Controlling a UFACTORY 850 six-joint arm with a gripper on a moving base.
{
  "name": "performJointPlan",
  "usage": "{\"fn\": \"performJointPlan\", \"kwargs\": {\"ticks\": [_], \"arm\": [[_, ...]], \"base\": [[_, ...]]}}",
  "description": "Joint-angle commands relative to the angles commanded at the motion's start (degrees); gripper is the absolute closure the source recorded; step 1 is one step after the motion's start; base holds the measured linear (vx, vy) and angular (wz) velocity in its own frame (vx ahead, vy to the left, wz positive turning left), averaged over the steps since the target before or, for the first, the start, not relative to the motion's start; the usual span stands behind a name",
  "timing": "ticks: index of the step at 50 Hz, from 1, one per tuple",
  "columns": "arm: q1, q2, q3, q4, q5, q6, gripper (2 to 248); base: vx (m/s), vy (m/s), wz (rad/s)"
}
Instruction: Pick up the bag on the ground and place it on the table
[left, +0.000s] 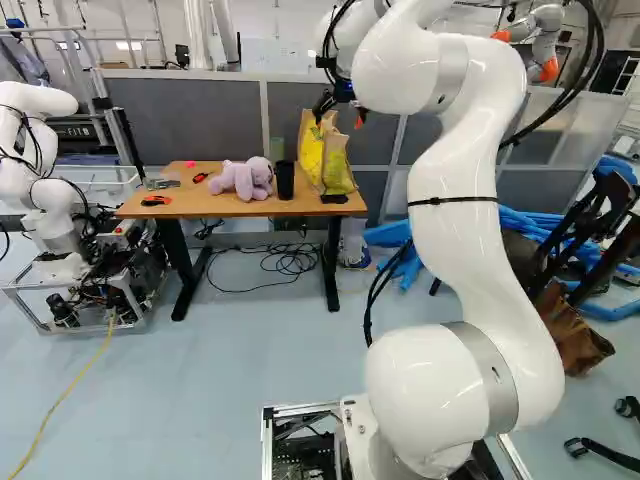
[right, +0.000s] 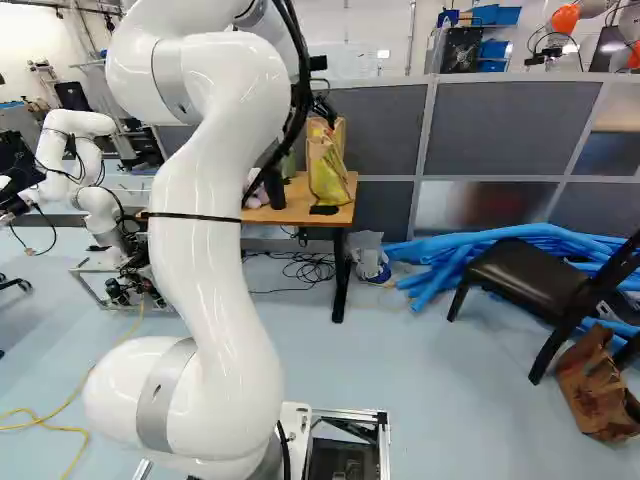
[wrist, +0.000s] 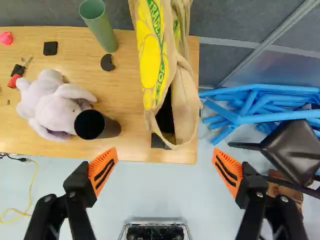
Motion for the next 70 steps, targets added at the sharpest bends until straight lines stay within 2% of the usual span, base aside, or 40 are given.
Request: {"fn": "performJointPlan", "kwargs": {"ticks": [23,70], "arm": [[0.0,7.4,16.0,0.5,14.6,0.0,3],[-0.1,25.0,53.6,1.5,48.9,0.0,3]], "base": [[0.000,0.000,0.000],[0.000,0.000,0.000]]}}
